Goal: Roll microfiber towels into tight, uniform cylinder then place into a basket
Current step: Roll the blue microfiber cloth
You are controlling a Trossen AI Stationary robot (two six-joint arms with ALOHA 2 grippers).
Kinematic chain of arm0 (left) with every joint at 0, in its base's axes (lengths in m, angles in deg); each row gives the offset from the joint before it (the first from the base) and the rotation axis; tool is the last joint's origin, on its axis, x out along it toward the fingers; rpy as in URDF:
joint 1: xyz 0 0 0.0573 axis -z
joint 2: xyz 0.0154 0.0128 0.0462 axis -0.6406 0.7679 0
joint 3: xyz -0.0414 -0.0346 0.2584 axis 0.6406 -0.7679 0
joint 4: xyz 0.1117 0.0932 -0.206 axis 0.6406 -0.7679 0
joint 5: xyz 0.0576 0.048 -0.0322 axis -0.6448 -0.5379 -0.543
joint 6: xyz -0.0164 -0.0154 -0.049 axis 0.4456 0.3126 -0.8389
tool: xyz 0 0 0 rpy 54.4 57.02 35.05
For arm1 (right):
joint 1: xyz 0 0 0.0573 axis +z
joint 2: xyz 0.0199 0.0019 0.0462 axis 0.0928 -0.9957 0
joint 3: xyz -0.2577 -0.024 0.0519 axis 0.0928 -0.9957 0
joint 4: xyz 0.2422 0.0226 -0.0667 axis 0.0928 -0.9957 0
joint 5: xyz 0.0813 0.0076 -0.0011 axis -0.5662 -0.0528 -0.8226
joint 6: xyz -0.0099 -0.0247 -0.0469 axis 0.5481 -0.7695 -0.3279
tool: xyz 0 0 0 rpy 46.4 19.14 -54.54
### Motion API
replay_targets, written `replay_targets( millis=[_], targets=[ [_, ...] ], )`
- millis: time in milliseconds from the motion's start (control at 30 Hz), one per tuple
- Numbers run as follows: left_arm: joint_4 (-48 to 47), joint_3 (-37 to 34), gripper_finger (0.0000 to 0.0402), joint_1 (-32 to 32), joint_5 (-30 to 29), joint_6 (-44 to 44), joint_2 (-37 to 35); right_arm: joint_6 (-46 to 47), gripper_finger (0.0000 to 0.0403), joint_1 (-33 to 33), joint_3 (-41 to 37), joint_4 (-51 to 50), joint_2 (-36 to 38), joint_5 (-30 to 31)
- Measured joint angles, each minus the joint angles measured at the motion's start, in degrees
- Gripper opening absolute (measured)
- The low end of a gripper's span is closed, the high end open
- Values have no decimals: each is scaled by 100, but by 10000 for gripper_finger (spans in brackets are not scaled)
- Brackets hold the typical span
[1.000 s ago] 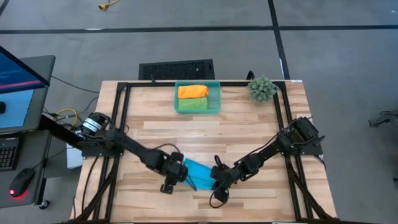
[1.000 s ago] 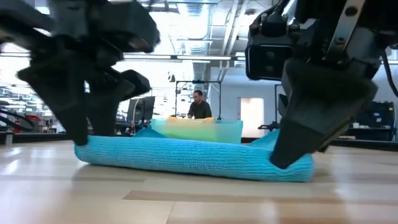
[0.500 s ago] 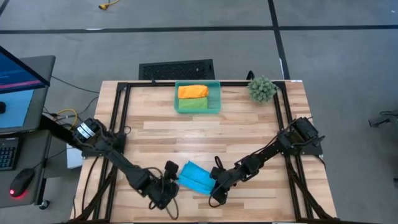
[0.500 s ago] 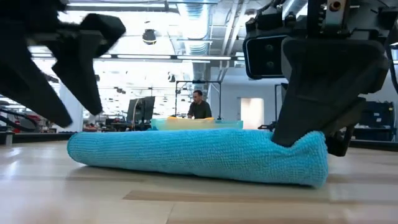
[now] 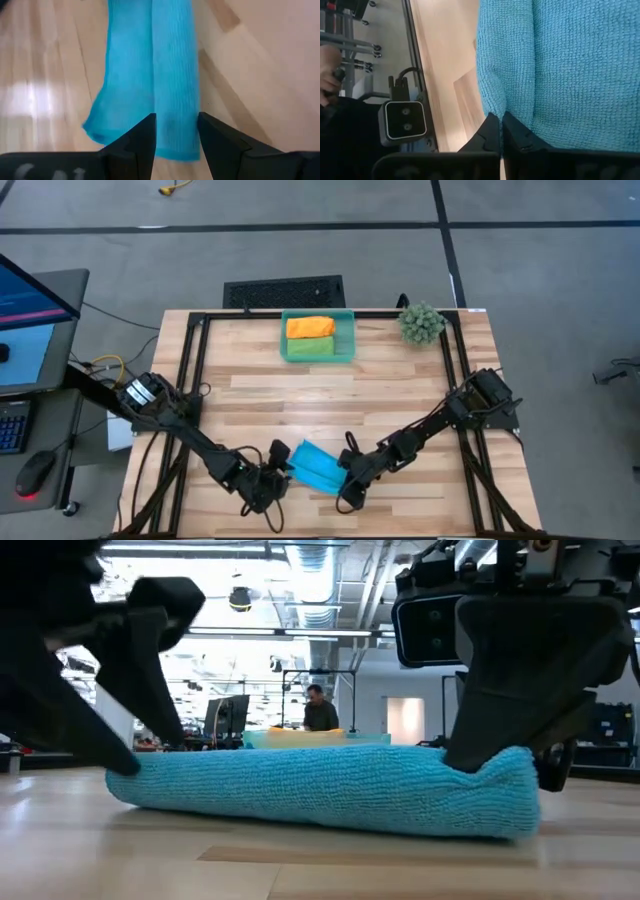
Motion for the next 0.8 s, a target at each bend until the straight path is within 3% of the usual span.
replay_targets(
  millis=[100, 300, 500, 633, 800],
  targets=[
    [120, 5, 138, -110, 379, 151, 101, -3, 14, 0, 2, -19, 7, -15],
    [104, -19, 138, -132, 333, 204, 98, -4, 11, 0, 7, -24, -4, -23],
    [220, 10, 130, -248, 749, 204, 416, -4, 14, -2, 7, -15, -4, -84],
    [225, 14, 96, -331, 764, -79, 509, -49, 12, 12, 7, 20, -4, -150],
    [206, 4, 18, -406, 780, -574, 415, -674, 23, 102, 7, 55, -4, -139]
  ],
)
